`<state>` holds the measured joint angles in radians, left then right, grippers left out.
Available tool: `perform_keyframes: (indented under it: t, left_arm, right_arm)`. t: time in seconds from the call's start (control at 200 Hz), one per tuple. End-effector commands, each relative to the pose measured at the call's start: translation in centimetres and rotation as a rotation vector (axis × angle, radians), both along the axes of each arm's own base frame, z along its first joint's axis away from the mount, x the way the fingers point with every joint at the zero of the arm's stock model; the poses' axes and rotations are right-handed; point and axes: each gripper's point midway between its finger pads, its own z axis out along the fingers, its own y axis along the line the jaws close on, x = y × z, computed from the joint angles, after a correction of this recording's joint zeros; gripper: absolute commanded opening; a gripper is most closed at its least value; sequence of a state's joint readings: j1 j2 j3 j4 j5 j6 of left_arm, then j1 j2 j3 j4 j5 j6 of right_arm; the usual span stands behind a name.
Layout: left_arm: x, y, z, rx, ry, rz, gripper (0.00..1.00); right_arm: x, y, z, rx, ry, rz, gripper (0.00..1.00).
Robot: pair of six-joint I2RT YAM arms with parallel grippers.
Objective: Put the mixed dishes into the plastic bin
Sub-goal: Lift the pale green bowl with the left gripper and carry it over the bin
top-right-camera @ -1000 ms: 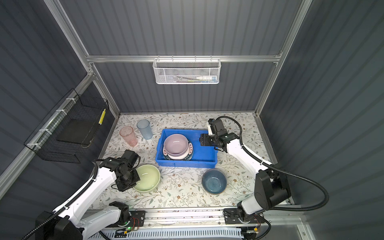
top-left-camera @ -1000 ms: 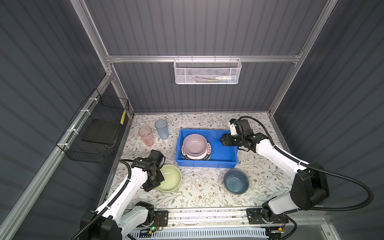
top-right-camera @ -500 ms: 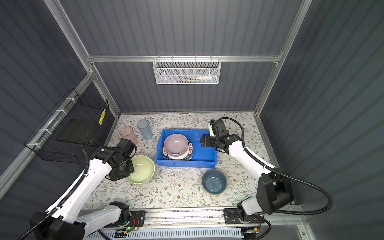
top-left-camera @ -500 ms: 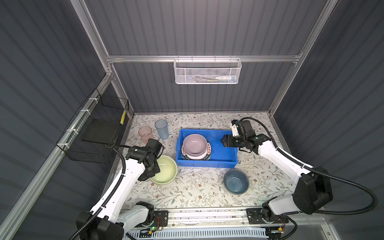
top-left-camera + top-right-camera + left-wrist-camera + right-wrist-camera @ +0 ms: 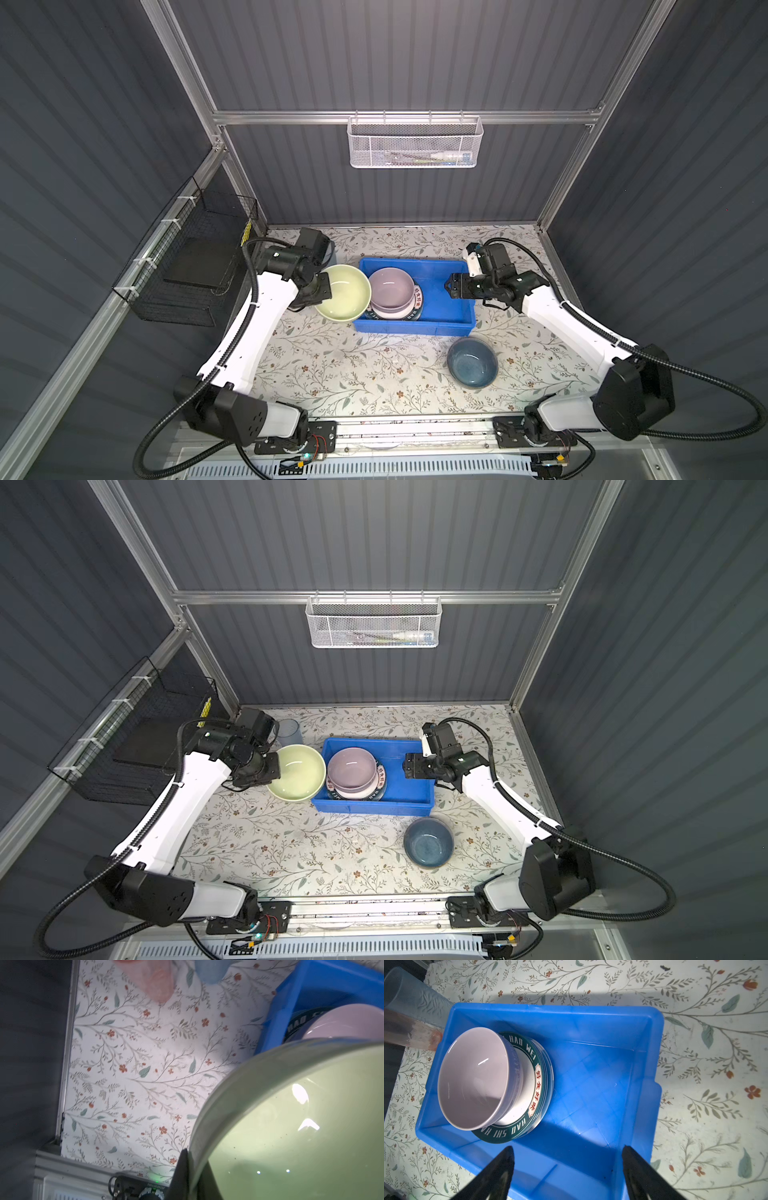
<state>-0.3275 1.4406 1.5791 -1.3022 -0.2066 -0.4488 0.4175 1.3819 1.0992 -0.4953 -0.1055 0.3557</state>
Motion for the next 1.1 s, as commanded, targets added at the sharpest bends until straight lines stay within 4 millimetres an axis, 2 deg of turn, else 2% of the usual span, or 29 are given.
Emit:
perform_keyframes:
  t: [0.0, 0.21, 0.395, 0.745, 0.921, 1.096]
  left_arm:
    - [3.5, -3.0, 2.3, -0.085, -0.094, -0.131, 0.00]
    - [7.0, -6.6, 1.7, -0.190, -0.078, -0.231, 0.00]
    - [8.5, -9.7, 0.4, -0.312, -0.045, -0.300, 0.00]
    - [10.4, -11.9, -1.7, -0.354, 0.023, -0.317, 0.00]
    - [10.3, -13.3, -3.0, -0.289, 0.054, -0.351, 0.00]
    - [10.4, -13.8, -4.1, -0.229, 0.066, -0.354, 0.00]
  right_arm:
    - [-1.0, -0.9, 0.5, -0.017, 0.006, -0.008, 0.83]
    - [-2.2, -2.0, 0.7, -0.041, 0.012, -0.031, 0.83]
    - [-3.1, -2.9, 0.3, -0.051, 0.034, -0.061, 0.84]
    - [-3.8, -3.4, 0.4, -0.038, 0.036, -0.087, 0.85]
    - [-3.9, -3.5, 0.3, -0.033, 0.047, -0.102, 0.85]
    - [-4.0, -3.6, 0.7, -0.037, 0.048, -0.105, 0.85]
